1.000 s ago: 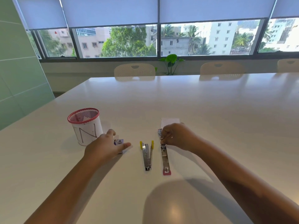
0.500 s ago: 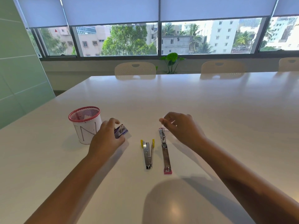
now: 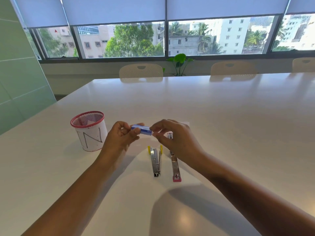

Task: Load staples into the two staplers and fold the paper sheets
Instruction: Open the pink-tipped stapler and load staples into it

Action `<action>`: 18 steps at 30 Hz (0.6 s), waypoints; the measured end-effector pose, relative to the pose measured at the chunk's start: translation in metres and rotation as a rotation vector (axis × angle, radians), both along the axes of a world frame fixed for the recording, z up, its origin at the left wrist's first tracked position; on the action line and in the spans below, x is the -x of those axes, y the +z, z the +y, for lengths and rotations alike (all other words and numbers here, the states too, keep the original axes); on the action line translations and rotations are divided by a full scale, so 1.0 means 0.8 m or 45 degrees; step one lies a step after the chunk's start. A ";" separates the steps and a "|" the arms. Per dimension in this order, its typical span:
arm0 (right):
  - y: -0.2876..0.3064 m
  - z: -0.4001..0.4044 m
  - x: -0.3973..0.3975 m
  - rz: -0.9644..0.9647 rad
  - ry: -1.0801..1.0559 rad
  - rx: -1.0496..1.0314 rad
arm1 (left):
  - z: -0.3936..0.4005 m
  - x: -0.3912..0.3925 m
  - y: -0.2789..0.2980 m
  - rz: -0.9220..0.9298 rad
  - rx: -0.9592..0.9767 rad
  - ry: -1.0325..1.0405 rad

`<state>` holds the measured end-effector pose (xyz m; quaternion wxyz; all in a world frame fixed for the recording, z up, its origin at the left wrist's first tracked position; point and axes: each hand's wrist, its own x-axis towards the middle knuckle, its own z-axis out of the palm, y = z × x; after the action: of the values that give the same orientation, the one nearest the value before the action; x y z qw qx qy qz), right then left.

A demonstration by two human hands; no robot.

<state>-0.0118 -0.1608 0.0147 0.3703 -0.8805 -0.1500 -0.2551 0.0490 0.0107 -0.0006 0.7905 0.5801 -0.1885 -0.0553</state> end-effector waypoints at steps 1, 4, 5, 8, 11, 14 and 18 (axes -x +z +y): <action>-0.001 0.002 0.000 -0.001 -0.004 -0.007 | -0.002 -0.001 -0.003 0.036 0.075 -0.009; -0.001 0.004 0.001 -0.052 -0.016 -0.031 | -0.003 -0.002 -0.008 0.099 0.199 -0.030; 0.000 0.003 0.001 -0.074 -0.023 -0.071 | -0.003 -0.003 -0.009 0.102 0.221 -0.039; 0.005 -0.003 0.000 -0.071 -0.067 -0.220 | -0.002 -0.004 -0.008 0.052 0.212 -0.062; 0.010 -0.012 -0.004 -0.015 -0.105 -0.298 | -0.004 -0.001 -0.006 -0.006 0.113 -0.068; 0.013 -0.022 -0.010 0.058 -0.144 -0.322 | -0.004 0.004 -0.004 -0.044 0.016 -0.081; 0.016 -0.028 -0.011 0.157 -0.076 -0.106 | -0.008 0.009 -0.003 -0.040 -0.044 -0.067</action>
<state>-0.0033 -0.1835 0.0272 0.4073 -0.8825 -0.0897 -0.2173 0.0421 0.0046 -0.0031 0.7756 0.5892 -0.2153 -0.0702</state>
